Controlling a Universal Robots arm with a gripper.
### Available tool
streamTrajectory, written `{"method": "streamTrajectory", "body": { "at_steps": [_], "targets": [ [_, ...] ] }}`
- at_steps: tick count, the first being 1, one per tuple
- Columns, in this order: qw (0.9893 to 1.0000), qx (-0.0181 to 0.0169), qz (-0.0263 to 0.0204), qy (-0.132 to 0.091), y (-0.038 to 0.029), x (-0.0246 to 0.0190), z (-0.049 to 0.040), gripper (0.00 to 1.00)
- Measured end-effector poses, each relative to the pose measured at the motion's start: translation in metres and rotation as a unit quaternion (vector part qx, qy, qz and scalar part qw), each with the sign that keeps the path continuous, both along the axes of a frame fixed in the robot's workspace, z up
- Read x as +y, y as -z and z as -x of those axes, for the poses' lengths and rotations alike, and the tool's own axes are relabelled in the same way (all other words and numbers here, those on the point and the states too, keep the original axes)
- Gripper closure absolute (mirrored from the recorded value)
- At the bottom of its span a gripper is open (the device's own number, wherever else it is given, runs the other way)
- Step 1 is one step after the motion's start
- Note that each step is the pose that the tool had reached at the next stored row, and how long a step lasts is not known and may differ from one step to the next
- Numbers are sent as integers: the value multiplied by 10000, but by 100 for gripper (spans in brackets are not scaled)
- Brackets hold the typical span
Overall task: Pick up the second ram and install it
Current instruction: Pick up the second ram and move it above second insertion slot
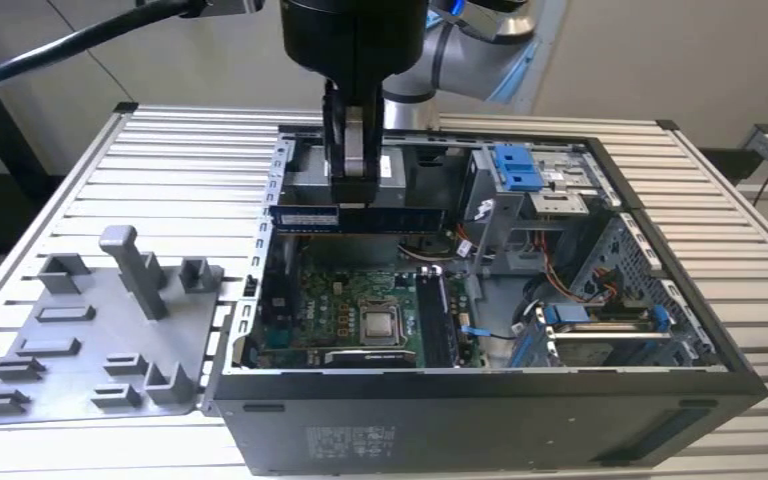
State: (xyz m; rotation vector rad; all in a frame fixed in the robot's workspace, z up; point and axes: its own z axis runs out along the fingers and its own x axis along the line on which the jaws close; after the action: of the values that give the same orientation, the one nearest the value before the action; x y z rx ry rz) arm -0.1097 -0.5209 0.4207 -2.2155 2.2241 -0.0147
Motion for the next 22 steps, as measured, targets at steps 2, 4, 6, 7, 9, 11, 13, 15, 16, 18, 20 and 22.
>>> {"method": "streamTrajectory", "body": {
  "at_steps": [2, 4, 6, 7, 9, 11, 13, 15, 16, 18, 20, 22],
  "targets": [
    [10000, 0, 0, 32, 0, 0, -31, 86],
    [10000, 0, 0, 64, 0, 0, -60, 86],
    [10000, 0, 0, 93, 0, 0, -92, 86],
    [9999, 0, 0, 107, 1, 0, -108, 86],
    [9999, 0, 0, 137, 0, 0, -138, 86],
    [9999, 0, 0, 166, 1, 0, -172, 86],
    [9998, 0, 0, 194, 1, 0, -205, 86],
    [9998, 0, 0, 222, 1, 0, -236, 86],
    [9997, 0, 0, 234, 1, 0, -253, 86],
    [9997, 0, 0, 240, 1, 0, -287, 86],
    [9997, 0, 0, 240, 1, 0, -338, 86],
    [9997, 0, 0, 241, 1, 0, -400, 86]
  ]
}}
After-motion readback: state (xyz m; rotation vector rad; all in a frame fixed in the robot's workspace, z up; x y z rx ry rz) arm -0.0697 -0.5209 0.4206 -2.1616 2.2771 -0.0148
